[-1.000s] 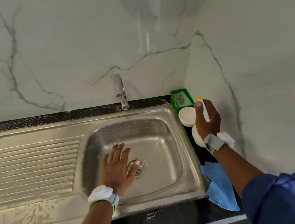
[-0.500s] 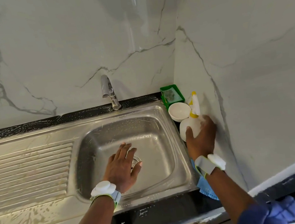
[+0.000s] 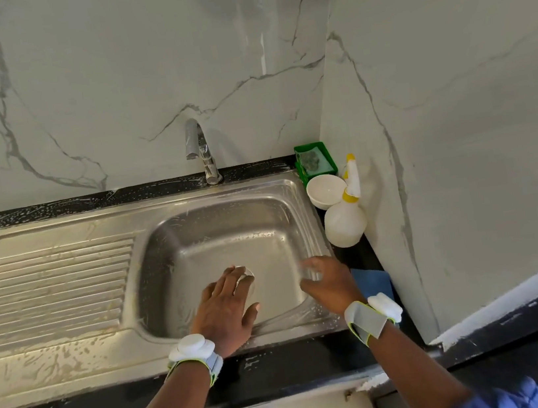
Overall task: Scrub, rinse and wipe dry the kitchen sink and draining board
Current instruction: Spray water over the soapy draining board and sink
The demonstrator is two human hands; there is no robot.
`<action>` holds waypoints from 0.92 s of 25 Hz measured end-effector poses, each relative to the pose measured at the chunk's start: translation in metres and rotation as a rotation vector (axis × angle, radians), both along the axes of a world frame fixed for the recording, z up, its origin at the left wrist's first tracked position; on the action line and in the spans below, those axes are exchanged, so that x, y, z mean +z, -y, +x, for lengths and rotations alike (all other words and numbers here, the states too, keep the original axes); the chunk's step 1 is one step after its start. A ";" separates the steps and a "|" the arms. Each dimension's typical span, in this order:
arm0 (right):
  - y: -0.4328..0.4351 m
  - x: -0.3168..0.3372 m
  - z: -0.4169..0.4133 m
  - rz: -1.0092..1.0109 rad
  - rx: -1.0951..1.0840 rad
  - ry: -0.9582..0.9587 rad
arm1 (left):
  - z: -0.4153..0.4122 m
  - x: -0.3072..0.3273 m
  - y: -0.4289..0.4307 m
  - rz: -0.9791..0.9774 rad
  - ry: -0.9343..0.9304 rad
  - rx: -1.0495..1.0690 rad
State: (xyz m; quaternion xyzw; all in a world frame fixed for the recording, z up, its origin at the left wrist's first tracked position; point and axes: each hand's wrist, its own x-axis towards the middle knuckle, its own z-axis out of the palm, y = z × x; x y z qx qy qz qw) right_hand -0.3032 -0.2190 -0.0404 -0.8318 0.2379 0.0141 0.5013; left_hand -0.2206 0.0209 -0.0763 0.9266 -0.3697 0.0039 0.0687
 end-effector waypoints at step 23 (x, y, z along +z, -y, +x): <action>-0.060 -0.004 0.042 -0.094 -0.370 -0.155 | 0.100 -0.041 -0.011 -0.172 -0.182 -0.045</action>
